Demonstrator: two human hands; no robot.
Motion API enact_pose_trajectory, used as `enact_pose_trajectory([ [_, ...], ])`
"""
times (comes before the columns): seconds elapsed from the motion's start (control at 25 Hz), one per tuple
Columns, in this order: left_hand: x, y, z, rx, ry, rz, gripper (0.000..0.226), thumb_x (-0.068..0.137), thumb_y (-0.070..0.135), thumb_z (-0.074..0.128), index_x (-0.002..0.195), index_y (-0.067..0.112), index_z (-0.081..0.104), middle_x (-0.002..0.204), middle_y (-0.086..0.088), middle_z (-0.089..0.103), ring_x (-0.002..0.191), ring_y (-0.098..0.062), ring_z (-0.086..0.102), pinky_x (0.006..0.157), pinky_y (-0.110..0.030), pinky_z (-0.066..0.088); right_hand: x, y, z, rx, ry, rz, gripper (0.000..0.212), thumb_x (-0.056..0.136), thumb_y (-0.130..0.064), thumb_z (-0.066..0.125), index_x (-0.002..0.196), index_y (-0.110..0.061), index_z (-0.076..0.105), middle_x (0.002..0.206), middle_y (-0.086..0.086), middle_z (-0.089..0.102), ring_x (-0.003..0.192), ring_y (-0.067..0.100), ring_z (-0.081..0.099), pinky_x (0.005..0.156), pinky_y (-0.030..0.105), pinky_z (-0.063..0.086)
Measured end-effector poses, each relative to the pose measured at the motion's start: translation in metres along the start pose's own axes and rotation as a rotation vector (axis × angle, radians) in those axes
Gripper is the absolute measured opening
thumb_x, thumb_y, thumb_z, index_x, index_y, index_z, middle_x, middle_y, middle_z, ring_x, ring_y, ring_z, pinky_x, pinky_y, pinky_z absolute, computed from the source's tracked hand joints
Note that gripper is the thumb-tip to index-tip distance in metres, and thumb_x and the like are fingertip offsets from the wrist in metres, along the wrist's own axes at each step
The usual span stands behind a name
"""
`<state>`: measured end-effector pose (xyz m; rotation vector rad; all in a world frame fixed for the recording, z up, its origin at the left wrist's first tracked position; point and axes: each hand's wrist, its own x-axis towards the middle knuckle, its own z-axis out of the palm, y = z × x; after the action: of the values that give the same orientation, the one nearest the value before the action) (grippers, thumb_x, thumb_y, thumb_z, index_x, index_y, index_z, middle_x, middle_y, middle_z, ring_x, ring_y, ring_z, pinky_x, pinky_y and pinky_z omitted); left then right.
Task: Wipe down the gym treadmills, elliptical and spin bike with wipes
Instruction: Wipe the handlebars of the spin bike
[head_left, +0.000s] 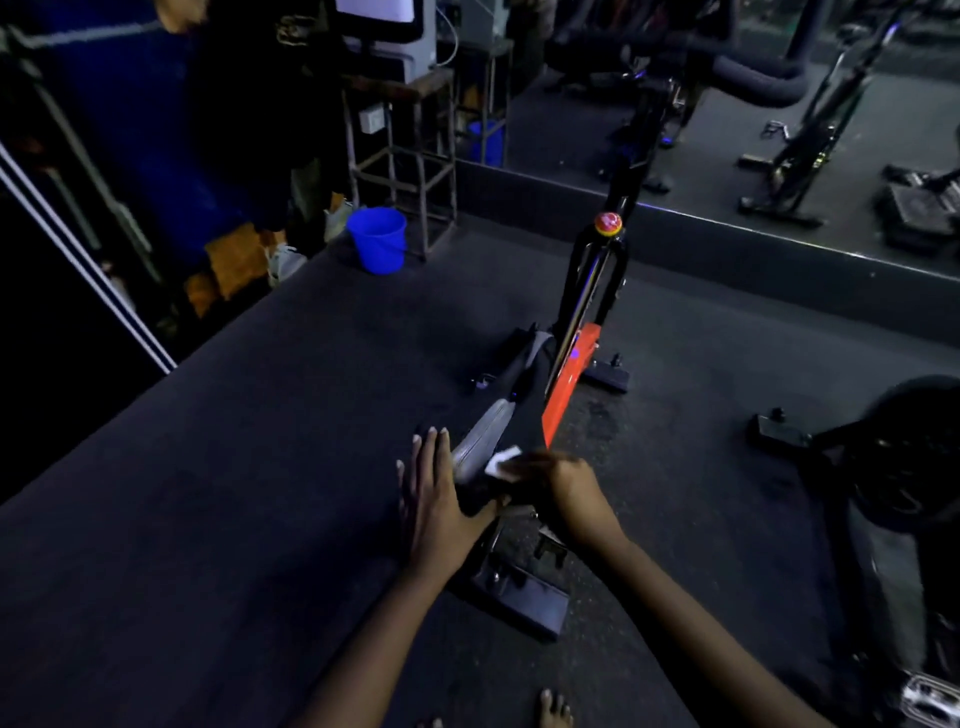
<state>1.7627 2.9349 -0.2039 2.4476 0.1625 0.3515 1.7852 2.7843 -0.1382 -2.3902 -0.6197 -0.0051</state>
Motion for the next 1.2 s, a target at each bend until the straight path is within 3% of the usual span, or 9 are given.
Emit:
enact_pose_trajectory([
  [0.12,0.001,-0.003,-0.005,-0.094,-0.018,-0.049,0.12,0.058,0.077,0.047,0.148,0.005,0.018,0.157,-0.007,0.018,0.145,-0.018,0.012,0.111,-0.016,-0.013,0.05,0.003,-0.009,-0.042,0.142,0.123,0.025,0.085,-0.005,0.06,0.108,-0.007,0.069,0.116,0.009,0.066,0.108,0.016,0.059,0.089,0.008,0.033],
  [0.2,0.003,-0.004,-0.005,-0.128,-0.025,-0.051,0.12,0.059,0.072,0.058,0.148,0.003,0.016,0.157,-0.007,0.016,0.143,-0.013,0.008,0.108,-0.011,-0.016,0.072,-0.002,0.004,-0.079,0.073,0.113,0.025,0.088,-0.007,0.055,0.108,-0.005,0.069,0.117,0.01,0.065,0.111,0.023,0.059,0.095,0.023,0.039],
  [0.32,0.004,-0.006,-0.003,-0.141,-0.054,-0.051,0.116,0.063,0.055,0.076,0.148,0.002,0.017,0.157,-0.004,0.013,0.141,-0.007,0.004,0.112,-0.019,-0.01,0.066,-0.004,0.032,-0.211,-0.035,-0.041,0.031,0.082,-0.011,0.049,0.102,-0.005,0.071,0.105,0.012,0.069,0.097,0.033,0.061,0.082,0.033,0.047],
  [0.48,0.003,-0.008,-0.003,-0.125,-0.064,-0.076,0.117,0.06,0.066,0.06,0.148,0.003,0.017,0.158,-0.004,0.012,0.145,-0.019,0.012,0.113,-0.022,-0.007,0.034,0.003,0.032,-0.292,-0.08,-0.263,0.033,0.066,-0.012,0.06,0.097,-0.007,0.073,0.099,0.006,0.071,0.088,0.025,0.067,0.068,0.028,0.057],
  [0.6,0.001,-0.01,-0.001,-0.16,-0.052,-0.068,0.118,0.058,0.073,0.048,0.148,0.004,0.016,0.157,0.0,0.01,0.143,-0.014,0.008,0.112,-0.019,-0.01,0.023,0.014,0.016,-0.259,-0.161,-0.389,0.027,0.073,-0.018,0.062,0.097,-0.009,0.073,0.102,0.004,0.071,0.092,0.02,0.066,0.077,0.021,0.051],
  [0.72,0.0,-0.012,0.0,-0.15,-0.056,-0.044,0.117,0.061,0.076,0.047,0.149,0.007,0.015,0.156,0.003,0.006,0.143,-0.01,0.003,0.112,-0.02,-0.01,0.057,0.02,0.008,-0.196,-0.077,-0.267,0.029,0.074,-0.01,0.062,0.102,-0.009,0.072,0.105,0.008,0.07,0.096,0.021,0.065,0.084,0.015,0.04],
  [0.84,0.002,-0.013,0.003,-0.131,-0.065,-0.04,0.114,0.063,0.076,0.045,0.149,0.009,0.013,0.154,0.007,0.002,0.143,-0.009,0.001,0.114,-0.027,-0.006,0.1,0.017,0.031,-0.221,-0.096,-0.129,0.034,0.083,-0.007,0.051,0.113,-0.008,0.067,0.117,0.011,0.065,0.109,0.028,0.059,0.094,0.029,0.042],
  [1.04,0.001,-0.021,-0.009,-0.265,-0.07,-0.085,0.1,0.067,0.073,0.044,0.147,0.027,0.006,0.157,0.0,0.01,0.14,-0.009,0.014,0.114,-0.035,0.022,0.074,0.011,0.048,-0.271,-0.153,-0.386,0.039,0.085,-0.024,0.042,0.109,-0.01,0.069,0.105,0.006,0.067,0.087,0.027,0.061,0.069,0.033,0.054],
  [1.2,0.024,-0.024,-0.026,-0.292,-0.156,-0.113,0.109,0.064,0.079,0.048,0.15,0.026,0.006,0.158,0.001,0.004,0.143,-0.01,0.008,0.111,-0.029,0.016,0.091,0.019,0.04,-0.325,-0.193,-0.523,0.034,0.084,-0.018,0.047,0.108,-0.009,0.069,0.107,0.006,0.068,0.094,0.026,0.064,0.072,0.029,0.054],
])
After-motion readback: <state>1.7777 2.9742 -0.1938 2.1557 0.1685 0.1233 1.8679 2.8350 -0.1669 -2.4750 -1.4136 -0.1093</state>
